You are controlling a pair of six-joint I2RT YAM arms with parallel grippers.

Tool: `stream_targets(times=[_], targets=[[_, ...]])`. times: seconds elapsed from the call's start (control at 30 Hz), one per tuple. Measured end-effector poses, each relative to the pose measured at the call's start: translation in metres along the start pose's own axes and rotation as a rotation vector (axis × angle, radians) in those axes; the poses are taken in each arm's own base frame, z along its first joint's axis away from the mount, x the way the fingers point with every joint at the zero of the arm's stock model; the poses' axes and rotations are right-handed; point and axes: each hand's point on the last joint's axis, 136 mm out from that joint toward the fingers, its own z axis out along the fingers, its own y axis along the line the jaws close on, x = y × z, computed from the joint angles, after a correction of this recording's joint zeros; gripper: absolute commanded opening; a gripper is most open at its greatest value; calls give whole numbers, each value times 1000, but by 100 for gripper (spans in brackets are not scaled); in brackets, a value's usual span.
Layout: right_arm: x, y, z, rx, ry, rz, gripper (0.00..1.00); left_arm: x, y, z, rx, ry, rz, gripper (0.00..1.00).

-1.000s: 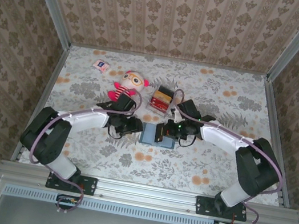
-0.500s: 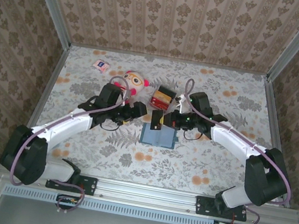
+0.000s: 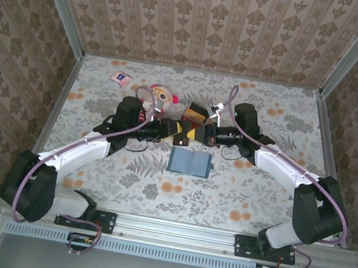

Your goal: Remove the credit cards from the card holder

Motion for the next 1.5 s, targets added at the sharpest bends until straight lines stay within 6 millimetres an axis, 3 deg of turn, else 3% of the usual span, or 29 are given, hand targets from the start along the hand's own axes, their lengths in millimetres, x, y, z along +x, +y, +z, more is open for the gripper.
stream_targets(times=[0.2, 0.27, 0.33, 0.43, 0.57, 0.8, 1.1, 1.2, 1.37, 1.5], targets=[[0, 0, 0, -14, 8, 15, 0, -5, -10, -2, 58, -18, 10, 9], [-1, -4, 0, -8, 5, 41, 12, -7, -13, -3, 76, -24, 13, 0], [-4, -7, 1, -13, 0, 61, 25, -9, -17, -4, 90, -32, 14, 0], [-7, -4, 3, -36, -17, 87, 36, -11, -21, -6, 99, -43, 8, 0], [-12, -1, 4, -72, -62, 128, 40, -16, -24, -10, 95, -75, -10, 0], [-14, -2, 14, -120, -102, 221, 35, -29, -27, -16, 82, -157, -33, 0], [-24, 9, 15, -166, -145, 233, 6, -37, -22, -17, 55, -207, -68, 0], [-26, 10, 14, -165, -158, 224, 0, -40, -18, -16, 38, -214, -77, 20], [-36, 4, 12, -96, -194, 137, 0, -43, -3, -17, -86, -209, -97, 70], [-60, -2, -2, 48, -258, -10, 0, -46, 17, -26, -222, -219, -102, 88]])
